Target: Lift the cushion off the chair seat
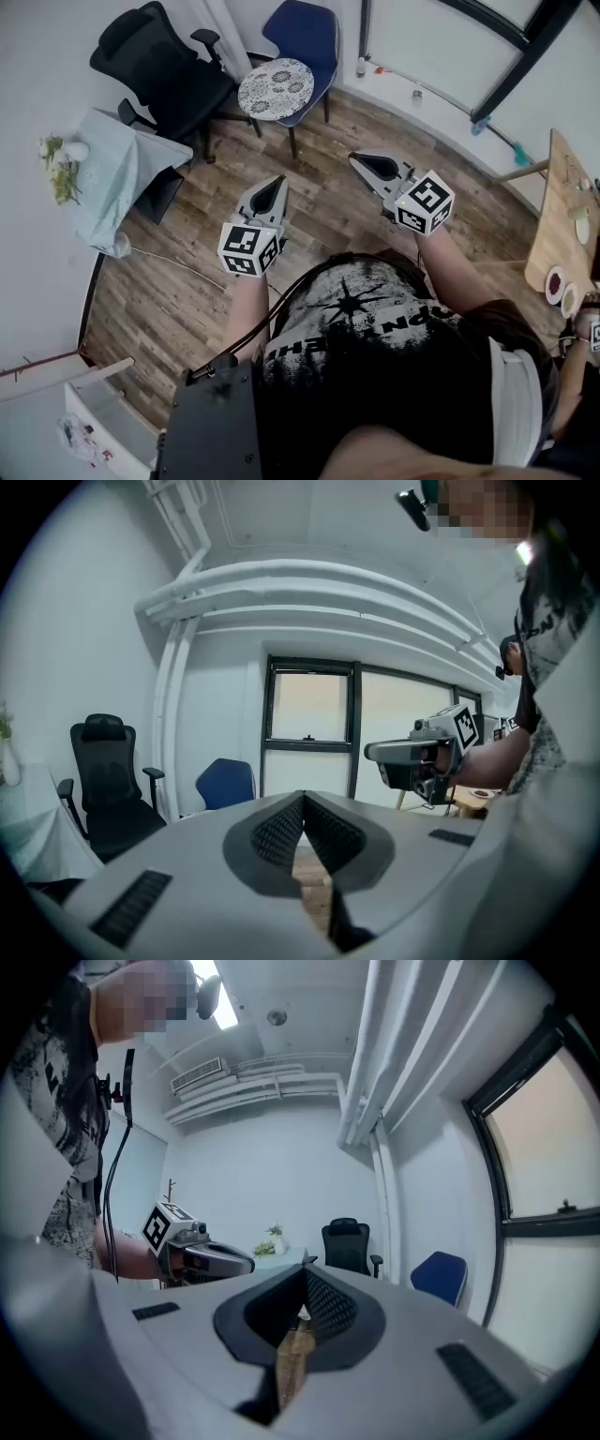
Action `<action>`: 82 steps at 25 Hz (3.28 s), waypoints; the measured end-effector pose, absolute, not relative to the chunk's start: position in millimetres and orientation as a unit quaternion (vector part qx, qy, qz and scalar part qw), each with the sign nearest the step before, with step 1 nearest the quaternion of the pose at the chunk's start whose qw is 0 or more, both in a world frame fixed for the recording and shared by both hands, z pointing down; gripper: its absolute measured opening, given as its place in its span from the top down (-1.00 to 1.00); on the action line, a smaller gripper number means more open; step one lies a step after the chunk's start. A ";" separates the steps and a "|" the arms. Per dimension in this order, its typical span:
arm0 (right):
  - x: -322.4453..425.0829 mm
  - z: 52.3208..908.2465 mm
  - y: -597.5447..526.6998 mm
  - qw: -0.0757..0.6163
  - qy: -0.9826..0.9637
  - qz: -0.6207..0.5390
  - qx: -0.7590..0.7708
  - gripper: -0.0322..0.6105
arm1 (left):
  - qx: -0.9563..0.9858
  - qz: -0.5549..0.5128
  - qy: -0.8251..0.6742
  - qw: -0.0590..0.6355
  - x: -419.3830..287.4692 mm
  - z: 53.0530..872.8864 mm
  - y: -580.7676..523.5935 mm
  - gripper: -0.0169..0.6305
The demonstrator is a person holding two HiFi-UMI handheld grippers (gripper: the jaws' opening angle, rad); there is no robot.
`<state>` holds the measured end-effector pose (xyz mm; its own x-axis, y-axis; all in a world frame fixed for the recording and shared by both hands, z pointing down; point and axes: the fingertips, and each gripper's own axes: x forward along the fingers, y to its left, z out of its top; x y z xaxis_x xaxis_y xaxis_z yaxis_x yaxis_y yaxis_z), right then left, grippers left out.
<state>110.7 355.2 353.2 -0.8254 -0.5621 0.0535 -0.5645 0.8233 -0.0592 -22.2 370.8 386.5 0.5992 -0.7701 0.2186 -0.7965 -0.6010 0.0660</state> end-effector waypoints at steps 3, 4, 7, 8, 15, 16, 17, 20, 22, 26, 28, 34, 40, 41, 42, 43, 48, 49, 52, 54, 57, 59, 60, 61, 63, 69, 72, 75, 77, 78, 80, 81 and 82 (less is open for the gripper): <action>110.6 354.5 357.9 0.021 -0.954 0.032 0.297 0.85 | 0.891 0.083 -0.440 0.078 -21.4 386.8 372.8 0.91; 110.8 355.0 359.0 0.023 -0.954 0.029 0.298 0.84 | 0.890 0.083 -0.441 0.078 -21.4 387.1 373.8 0.91; 109.9 354.0 361.5 0.022 -0.953 0.028 0.299 0.85 | 0.890 0.081 -0.441 0.081 -23.3 388.8 376.4 0.91; 109.5 352.9 361.9 0.021 -0.953 0.028 0.301 0.84 | 0.890 0.082 -0.441 0.082 -24.3 389.9 377.1 0.91; 117.7 357.1 362.8 0.028 -0.946 0.021 0.321 0.84 | 0.888 0.082 -0.444 0.088 -26.5 400.5 382.5 0.91; 118.4 356.6 363.1 0.029 -0.946 0.020 0.322 0.84 | 0.887 0.081 -0.445 0.090 -26.7 401.1 382.9 0.91; 118.3 357.7 363.0 0.030 -0.946 0.020 0.321 0.84 | 0.887 0.080 -0.446 0.091 -27.5 401.6 383.0 0.91; 116.6 363.5 360.4 0.033 -0.947 0.022 0.318 0.84 | 0.885 0.082 -0.449 0.093 -30.3 403.2 380.4 0.91; 116.1 364.1 357.7 0.034 -0.948 0.023 0.317 0.84 | 0.884 0.084 -0.450 0.095 -30.6 404.1 376.5 0.91; 115.1 365.1 346.9 0.033 -0.946 0.030 0.321 0.84 | 0.886 0.082 -0.445 0.099 -30.7 402.5 363.1 0.91; 112.3 366.6 339.8 0.024 -0.946 0.043 0.321 0.84 | 0.887 0.081 -0.444 0.102 -34.7 402.7 356.0 0.91; 118.6 370.2 303.1 0.028 -0.945 0.037 0.323 0.84 | 0.882 0.078 -0.452 0.105 -35.2 407.8 320.9 0.91; 121.0 363.9 249.3 0.040 -0.950 0.028 0.308 0.84 | 0.876 0.074 -0.465 0.102 -31.7 398.6 271.8 0.91; 121.0 361.4 239.1 0.042 -0.951 0.024 0.305 0.84 | 0.875 0.074 -0.468 0.099 -30.9 396.1 263.0 0.91; 121.1 359.3 228.4 0.045 -0.952 0.020 0.302 0.84 | 0.874 0.075 -0.470 0.098 -30.1 394.3 253.7 0.91; 121.5 358.0 217.3 0.046 -0.953 0.018 0.299 0.84 | 0.873 0.075 -0.473 0.098 -29.4 393.5 244.0 0.91; 126.5 359.6 163.9 0.038 -0.958 0.029 0.284 0.84 | 0.866 0.082 -0.482 0.106 -22.6 392.8 194.9 0.91; 127.7 361.0 153.7 0.039 -0.959 0.031 0.280 0.84 | 0.864 0.084 -0.485 0.106 -20.8 392.0 184.2 0.91; 131.0 366.9 125.4 0.050 -0.962 0.027 0.267 0.84 | 0.862 0.086 -0.488 0.106 -12.3 391.1 154.8 0.91; 133.1 370.4 109.4 0.054 -0.964 0.024 0.258 0.84 | 0.861 0.089 -0.489 0.107 -4.7 393.4 138.7 0.91; 137.5 374.4 86.7 0.055 -0.967 0.027 0.247 0.84 | 0.859 0.089 -0.492 0.111 5.3 397.6 115.5 0.91; 138.3 373.6 70.5 0.053 -0.969 0.028 0.242 0.84 | 0.858 0.091 -0.494 0.112 8.6 399.4 100.2 0.91; 138.2 372.9 62.2 0.051 -0.969 0.028 0.239 0.84 | 0.857 0.093 -0.495 0.112 9.4 400.2 92.7 0.91; 138.9 372.8 54.3 0.050 -0.970 0.029 0.236 0.84 | 0.855 0.095 -0.497 0.112 10.7 401.2 85.7 0.91; 143.4 374.4 40.2 0.046 -0.971 0.032 0.231 0.84 | 0.852 0.097 -0.501 0.114 15.0 403.4 72.8 0.91; 152.0 377.7 0.6 0.037 -0.975 0.037 0.216 0.84 | 0.846 0.101 -0.512 0.112 25.2 402.5 33.2 0.91; 149.1 382.3 -12.9 0.032 -0.979 0.040 0.199 0.84 | 0.842 0.109 -0.517 0.107 27.2 403.5 14.5 0.91; 147.8 386.9 -25.2 0.035 -0.981 0.041 0.185 0.84 | 0.840 0.106 -0.522 0.107 31.5 405.6 -0.5 0.91; 144.7 388.3 -32.3 0.036 -0.982 0.042 0.179 0.84 | 0.838 0.108 -0.524 0.109 30.7 408.2 -5.9 0.91; 142.5 389.1 -35.3 0.036 -0.983 0.042 0.177 0.84 | 0.837 0.109 -0.525 0.110 29.1 409.6 -7.8 0.91; 138.2 391.7 -40.2 0.037 -0.983 0.044 0.174 0.84 | 0.834 0.109 -0.529 0.114 24.5 412.9 -10.8 0.91; 136.5 393.2 -42.7 0.038 -0.983 0.045 0.174 0.84 | 0.833 0.108 -0.531 0.116 22.0 414.9 -12.3 0.91; 134.8 394.7 -45.4 0.038 -0.983 0.045 0.173 0.84 | 0.831 0.108 -0.533 0.119 19.4 416.7 -13.8 0.91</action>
